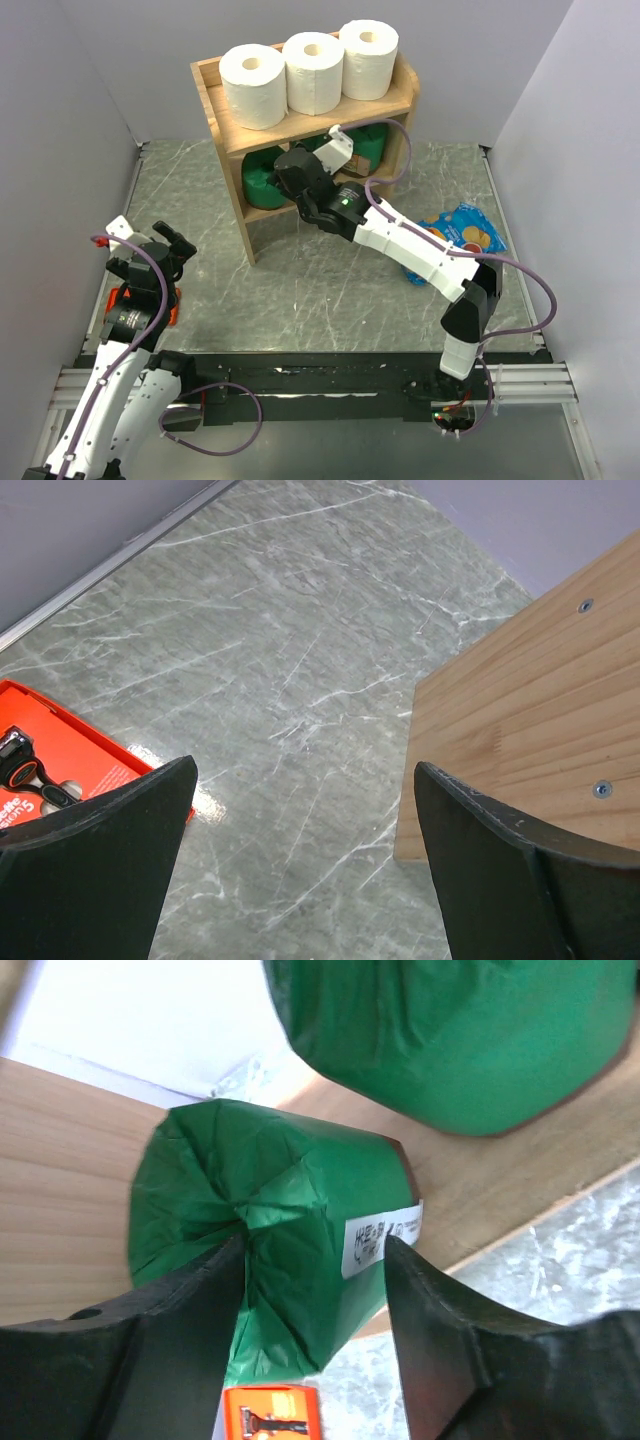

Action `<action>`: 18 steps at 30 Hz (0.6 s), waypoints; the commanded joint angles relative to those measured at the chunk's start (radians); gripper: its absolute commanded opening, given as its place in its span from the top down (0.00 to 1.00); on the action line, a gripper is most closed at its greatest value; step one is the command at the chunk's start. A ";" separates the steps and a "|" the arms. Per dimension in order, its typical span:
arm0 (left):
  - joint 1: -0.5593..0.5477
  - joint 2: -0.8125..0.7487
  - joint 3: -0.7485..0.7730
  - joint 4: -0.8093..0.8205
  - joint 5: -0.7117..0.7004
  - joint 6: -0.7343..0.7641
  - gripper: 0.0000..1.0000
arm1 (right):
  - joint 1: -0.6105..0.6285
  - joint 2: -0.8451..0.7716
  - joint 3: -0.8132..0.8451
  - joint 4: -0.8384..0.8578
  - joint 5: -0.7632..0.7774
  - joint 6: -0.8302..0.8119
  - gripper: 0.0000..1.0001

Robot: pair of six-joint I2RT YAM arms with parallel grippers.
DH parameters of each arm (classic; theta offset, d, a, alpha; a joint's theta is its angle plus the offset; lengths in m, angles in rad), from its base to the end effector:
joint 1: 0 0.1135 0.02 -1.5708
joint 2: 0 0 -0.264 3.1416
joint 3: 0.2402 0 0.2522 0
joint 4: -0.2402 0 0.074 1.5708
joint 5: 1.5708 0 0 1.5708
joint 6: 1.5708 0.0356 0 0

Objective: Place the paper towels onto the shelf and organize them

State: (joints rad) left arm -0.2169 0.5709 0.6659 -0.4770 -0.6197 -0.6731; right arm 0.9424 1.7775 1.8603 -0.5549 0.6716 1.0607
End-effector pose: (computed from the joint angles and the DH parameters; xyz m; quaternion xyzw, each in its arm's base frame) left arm 0.1330 -0.0081 0.3007 -0.3447 0.7300 -0.0016 0.5901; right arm 0.2555 0.3139 0.4056 0.2194 0.7936 0.2637 0.5024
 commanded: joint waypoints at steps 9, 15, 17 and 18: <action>-0.009 -0.005 -0.005 0.024 -0.015 0.009 0.04 | 0.007 -0.073 -0.041 0.096 0.025 -0.068 0.32; -0.009 0.000 -0.005 0.025 -0.011 0.012 0.04 | 0.010 -0.139 -0.148 0.136 0.025 -0.103 0.39; -0.009 0.001 -0.005 0.028 -0.008 0.012 0.04 | 0.019 -0.168 -0.197 0.179 0.028 -0.154 0.42; -0.009 0.001 -0.005 0.028 -0.006 0.013 0.04 | 0.024 -0.177 -0.211 0.194 0.034 -0.174 0.45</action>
State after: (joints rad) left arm -0.2222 0.5720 0.6655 -0.4767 -0.6220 -0.6697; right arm 0.9489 1.6871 1.7134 -0.4328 0.6662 0.9726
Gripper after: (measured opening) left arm 0.964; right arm 0.595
